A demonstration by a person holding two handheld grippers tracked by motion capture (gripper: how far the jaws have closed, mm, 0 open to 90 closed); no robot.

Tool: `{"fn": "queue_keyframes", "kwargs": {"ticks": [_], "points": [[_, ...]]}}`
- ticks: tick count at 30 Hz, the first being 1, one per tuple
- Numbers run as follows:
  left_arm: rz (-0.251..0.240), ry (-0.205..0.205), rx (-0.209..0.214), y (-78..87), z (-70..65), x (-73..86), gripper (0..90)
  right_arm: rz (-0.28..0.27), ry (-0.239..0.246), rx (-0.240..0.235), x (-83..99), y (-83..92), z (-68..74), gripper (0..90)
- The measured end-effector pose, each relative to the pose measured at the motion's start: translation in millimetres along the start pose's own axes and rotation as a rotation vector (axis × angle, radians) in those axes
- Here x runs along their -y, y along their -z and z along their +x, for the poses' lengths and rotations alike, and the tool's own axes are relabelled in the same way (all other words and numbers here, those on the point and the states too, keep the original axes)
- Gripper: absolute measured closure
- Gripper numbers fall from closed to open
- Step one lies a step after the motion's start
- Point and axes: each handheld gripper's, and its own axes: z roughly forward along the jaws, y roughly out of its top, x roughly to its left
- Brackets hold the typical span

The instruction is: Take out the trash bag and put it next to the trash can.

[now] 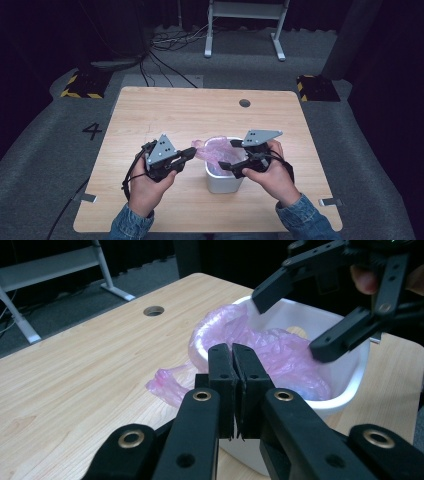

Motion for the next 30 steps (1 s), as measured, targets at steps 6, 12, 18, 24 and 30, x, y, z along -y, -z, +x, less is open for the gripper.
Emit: {"fn": "queue_keyframes", "kwargs": {"ticks": [6, 12, 18, 24, 30], "points": [[-0.004, 0.014, 0.011, -2.8, -0.2, -1.0, 84.1, 0.11, -0.002, 0.028, -10.9, -18.9, 5.8, 17.6], [0.008, 0.014, 0.019, -8.2, -2.5, -0.9, 77.6, 0.199, -0.078, -0.032, -13.5, -29.0, 5.9, 37.7], [-0.011, 0.05, -0.005, -10.6, -2.1, 3.9, 52.7, 0.223, -0.106, -0.076, -14.8, -28.0, 6.4, 66.1], [-0.001, 0.04, -0.019, -10.8, -3.3, 7.0, 39.4, 0.185, -0.112, -0.093, -11.7, -24.1, 4.8, 87.1], [0.018, 0.038, 0.003, -12.6, -9.0, 12.3, 34.3, 0.147, -0.122, -0.062, -10.0, -22.3, 6.6, 88.5]]}}
